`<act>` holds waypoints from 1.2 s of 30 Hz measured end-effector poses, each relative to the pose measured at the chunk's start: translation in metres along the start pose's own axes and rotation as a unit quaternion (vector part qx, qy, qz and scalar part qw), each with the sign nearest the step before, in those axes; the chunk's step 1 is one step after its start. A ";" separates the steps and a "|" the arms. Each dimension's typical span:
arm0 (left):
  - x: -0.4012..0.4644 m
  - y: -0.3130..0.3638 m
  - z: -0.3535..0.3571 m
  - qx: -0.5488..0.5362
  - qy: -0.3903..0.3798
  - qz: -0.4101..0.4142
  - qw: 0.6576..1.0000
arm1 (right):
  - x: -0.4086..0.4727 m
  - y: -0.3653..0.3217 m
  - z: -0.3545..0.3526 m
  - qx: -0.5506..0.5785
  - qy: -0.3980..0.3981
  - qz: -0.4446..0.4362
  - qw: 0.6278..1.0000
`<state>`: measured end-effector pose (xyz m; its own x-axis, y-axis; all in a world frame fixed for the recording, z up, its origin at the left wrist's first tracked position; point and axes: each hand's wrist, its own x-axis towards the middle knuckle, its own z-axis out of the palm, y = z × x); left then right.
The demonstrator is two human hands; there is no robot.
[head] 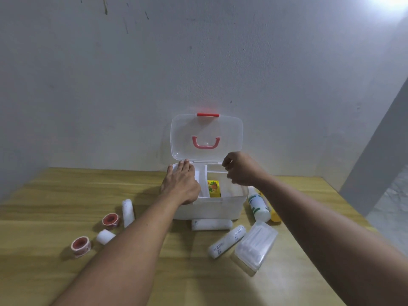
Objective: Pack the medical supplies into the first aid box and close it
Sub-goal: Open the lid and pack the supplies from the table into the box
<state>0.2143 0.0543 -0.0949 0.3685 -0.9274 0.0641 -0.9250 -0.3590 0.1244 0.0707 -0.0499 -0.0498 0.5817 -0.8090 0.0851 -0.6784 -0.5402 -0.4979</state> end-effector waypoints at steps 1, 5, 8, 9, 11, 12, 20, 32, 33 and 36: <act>0.000 0.000 0.000 0.001 -0.001 0.000 1.000 | -0.002 0.002 -0.007 0.004 0.021 -0.011 1.000; 0.001 0.000 0.001 0.005 -0.003 0.001 1.000 | -0.023 0.014 -0.039 -0.086 0.051 -0.003 0.995; 0.001 0.000 0.001 0.008 -0.003 -0.002 1.000 | -0.051 0.025 -0.055 -0.143 -0.074 0.047 0.986; 0.001 0.000 0.001 0.009 -0.005 -0.002 1.000 | -0.060 0.028 -0.055 -0.159 -0.117 0.043 0.979; 0.001 0.001 0.001 0.009 -0.007 -0.002 1.000 | -0.078 0.036 -0.045 -0.187 -0.187 0.013 0.964; 0.001 0.001 0.000 0.010 -0.006 -0.002 1.000 | -0.087 0.038 -0.037 -0.200 -0.215 0.003 0.956; 0.001 0.001 -0.001 0.012 -0.006 -0.003 1.000 | -0.113 0.054 -0.016 -0.339 -0.257 -0.093 0.900; -0.003 0.001 -0.003 0.008 -0.004 -0.003 1.000 | -0.113 0.006 -0.093 -0.258 -0.232 -0.075 0.935; -0.003 0.002 -0.003 0.009 -0.004 -0.003 1.000 | -0.109 0.000 -0.103 -0.244 -0.219 -0.075 0.942; -0.002 0.002 -0.003 0.010 -0.002 -0.004 1.000 | -0.092 -0.017 -0.125 -0.214 -0.175 -0.080 0.958</act>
<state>0.2122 0.0556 -0.0919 0.3759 -0.9248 0.0588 -0.9235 -0.3687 0.1059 -0.0271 0.0049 0.0585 0.7577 -0.6206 -0.2018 -0.6459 -0.7572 -0.0969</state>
